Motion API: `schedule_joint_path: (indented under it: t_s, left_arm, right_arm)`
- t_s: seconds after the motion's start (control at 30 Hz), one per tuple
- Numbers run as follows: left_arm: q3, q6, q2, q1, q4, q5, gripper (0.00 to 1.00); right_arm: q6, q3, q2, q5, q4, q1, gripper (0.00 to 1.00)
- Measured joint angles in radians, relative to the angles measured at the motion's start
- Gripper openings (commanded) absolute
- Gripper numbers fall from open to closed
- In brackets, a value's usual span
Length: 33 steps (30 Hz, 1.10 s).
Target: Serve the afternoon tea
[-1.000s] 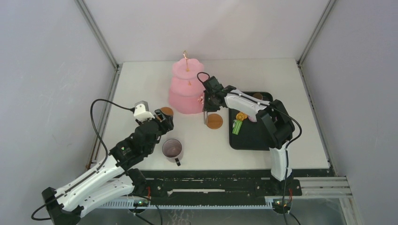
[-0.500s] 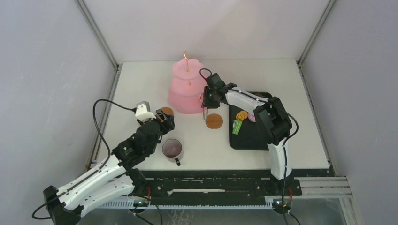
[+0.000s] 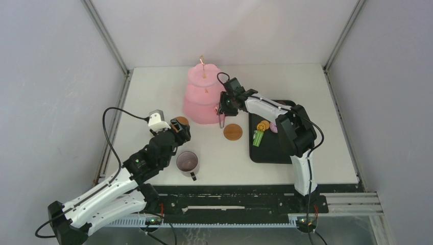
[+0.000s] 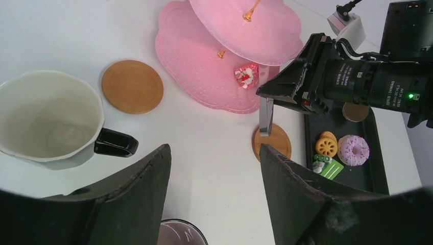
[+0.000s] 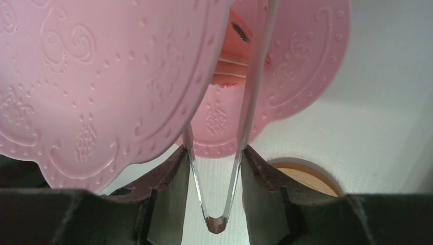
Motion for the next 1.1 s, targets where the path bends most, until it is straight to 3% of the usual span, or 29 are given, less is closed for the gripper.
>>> schedule_joint_path:
  t_s: [0.8,1.1]
  left_arm:
    - [0.000,0.000,-0.001,-0.019,-0.001,-0.010,0.69]
    - [0.000,0.000,-0.012,-0.023,-0.007,-0.027,0.69]
  right_arm:
    - [-0.002,-0.098,-0.101,0.014,0.018,0.007,0.48]
    - [-0.002,-0.210,-0.183,0.051,0.024,0.031,0.47]
